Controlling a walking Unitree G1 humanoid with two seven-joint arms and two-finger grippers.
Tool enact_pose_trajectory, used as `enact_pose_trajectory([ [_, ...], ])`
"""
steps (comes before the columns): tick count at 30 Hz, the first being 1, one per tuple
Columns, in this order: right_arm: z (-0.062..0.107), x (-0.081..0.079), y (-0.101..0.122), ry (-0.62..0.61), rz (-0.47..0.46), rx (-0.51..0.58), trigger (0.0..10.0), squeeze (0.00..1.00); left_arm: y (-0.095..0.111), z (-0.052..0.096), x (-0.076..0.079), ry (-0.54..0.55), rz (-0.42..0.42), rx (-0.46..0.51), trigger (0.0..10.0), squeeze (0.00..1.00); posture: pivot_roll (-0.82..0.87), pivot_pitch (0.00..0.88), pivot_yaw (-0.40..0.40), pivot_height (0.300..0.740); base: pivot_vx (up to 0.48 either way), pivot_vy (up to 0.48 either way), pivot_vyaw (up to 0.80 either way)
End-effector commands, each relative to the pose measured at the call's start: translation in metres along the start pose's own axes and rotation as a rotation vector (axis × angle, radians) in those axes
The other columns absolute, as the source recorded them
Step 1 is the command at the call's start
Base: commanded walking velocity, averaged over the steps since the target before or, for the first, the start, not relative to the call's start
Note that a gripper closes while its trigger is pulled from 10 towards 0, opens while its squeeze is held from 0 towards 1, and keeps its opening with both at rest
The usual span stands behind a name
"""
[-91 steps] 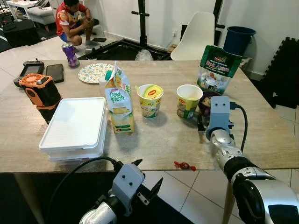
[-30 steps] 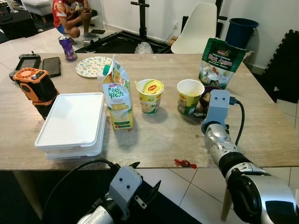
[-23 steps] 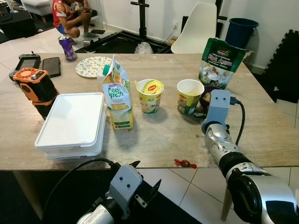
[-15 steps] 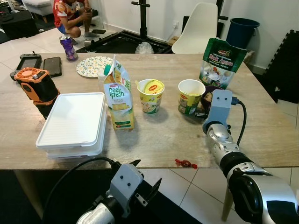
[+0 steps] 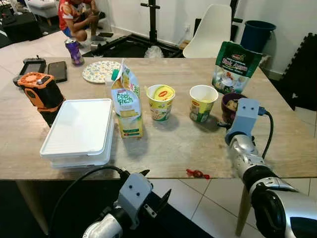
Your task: Restocking fridge
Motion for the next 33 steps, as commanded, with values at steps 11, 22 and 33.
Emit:
enact_pose_trajectory([
  [11,0.008,0.008,-0.025,0.134,0.022,-0.077,2.4,0.00,-0.007,-0.010,-0.002,0.000,0.006,0.000,10.0,0.00,0.07,0.125,-0.007,0.734,0.000,0.000,0.00],
  [22,0.011,0.002,-0.022,0.292,-0.012,-0.056,0.0,0.00,-0.008,-0.016,-0.007,0.034,0.003,0.006,10.0,0.00,0.06,0.117,-0.009,0.734,0.000,0.000,0.00],
  [33,0.017,-0.015,-0.020,0.472,0.101,-0.048,0.0,0.00,-0.009,-0.018,-0.014,0.076,0.008,0.009,10.0,0.00,0.07,0.091,-0.020,0.734,0.000,0.000,0.00],
])
Point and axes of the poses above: a point about 5 cm out from each wrist's last joint towards the gripper, its own z axis pointing back from the gripper into the wrist, its own y axis along the axis of the wrist's last joint, x = y × z, the point moved 1 cm from there along -z, pointing out of the wrist towards the gripper, and after that the axes turned 5 degrees about -z, right-handed, at the moved point
